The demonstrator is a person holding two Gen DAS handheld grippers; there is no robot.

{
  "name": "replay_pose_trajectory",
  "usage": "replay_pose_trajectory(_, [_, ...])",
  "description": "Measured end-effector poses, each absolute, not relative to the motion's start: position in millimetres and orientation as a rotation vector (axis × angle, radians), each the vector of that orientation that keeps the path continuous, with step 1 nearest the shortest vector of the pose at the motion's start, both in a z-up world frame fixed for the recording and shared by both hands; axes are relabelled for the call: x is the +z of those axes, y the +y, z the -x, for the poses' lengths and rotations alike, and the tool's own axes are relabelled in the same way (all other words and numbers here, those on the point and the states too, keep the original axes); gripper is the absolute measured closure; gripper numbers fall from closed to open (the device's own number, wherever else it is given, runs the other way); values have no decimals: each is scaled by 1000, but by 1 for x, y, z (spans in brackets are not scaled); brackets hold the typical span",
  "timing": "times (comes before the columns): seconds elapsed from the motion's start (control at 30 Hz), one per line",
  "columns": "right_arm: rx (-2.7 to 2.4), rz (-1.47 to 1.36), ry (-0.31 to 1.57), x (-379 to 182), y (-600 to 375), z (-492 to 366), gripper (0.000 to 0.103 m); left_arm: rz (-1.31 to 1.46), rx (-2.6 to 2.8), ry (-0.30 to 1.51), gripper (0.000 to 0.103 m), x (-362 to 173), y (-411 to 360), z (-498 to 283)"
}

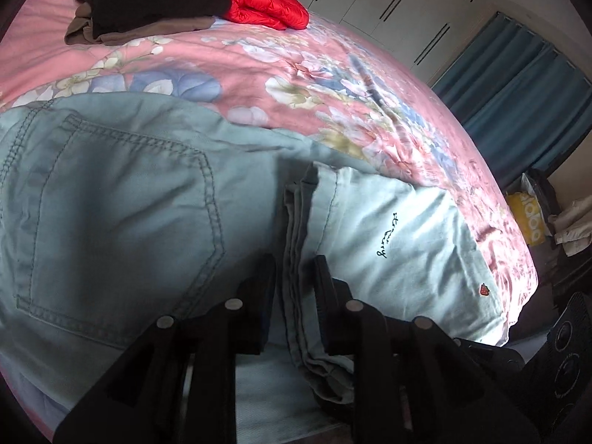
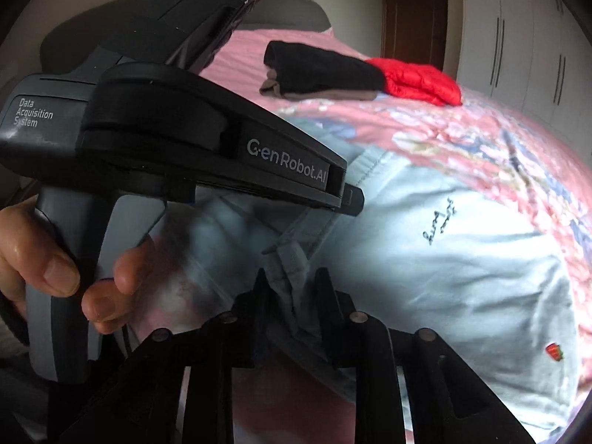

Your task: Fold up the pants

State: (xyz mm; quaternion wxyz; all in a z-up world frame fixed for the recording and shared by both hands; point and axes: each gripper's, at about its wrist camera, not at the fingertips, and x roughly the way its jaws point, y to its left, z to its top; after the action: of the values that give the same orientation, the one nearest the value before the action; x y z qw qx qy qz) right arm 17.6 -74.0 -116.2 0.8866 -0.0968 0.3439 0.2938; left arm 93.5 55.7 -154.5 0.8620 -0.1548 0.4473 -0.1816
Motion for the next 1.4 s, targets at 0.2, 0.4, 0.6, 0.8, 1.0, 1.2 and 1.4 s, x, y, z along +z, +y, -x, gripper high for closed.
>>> replay_pose_trajectory(0.2, [696,70,769,-90,-111,-12,68,304,-368,826,58,-119,66,-74])
replay_pose_trajectory(0.4, [535,-68,721,-57,-189,-7,68,283,-508,811,60,-111,27,-61])
replay_pose_trajectory(0.6, [369,-38,916,-99,-218,-10,70,292,-486,959,72,-159,21,-55])
replay_pose_trajectory(0.8, [407,-26,944,-83,-204,-12,70,330,-504,960,72,-158,33,-51])
replay_pose_trajectory(1.0, [578,-5,870,-72,-139,-63,73,327,-512,950,72,-159,33,-49])
replay_pose_trajectory(1.2, [549,-2,1005,-101,-84,-129,89,313,-509,951,73,-164,34,-50])
replay_pose_trajectory(1.4, [547,-76,1073,-120,-88,-139,90,331,-521,948,72,-163,36,-49])
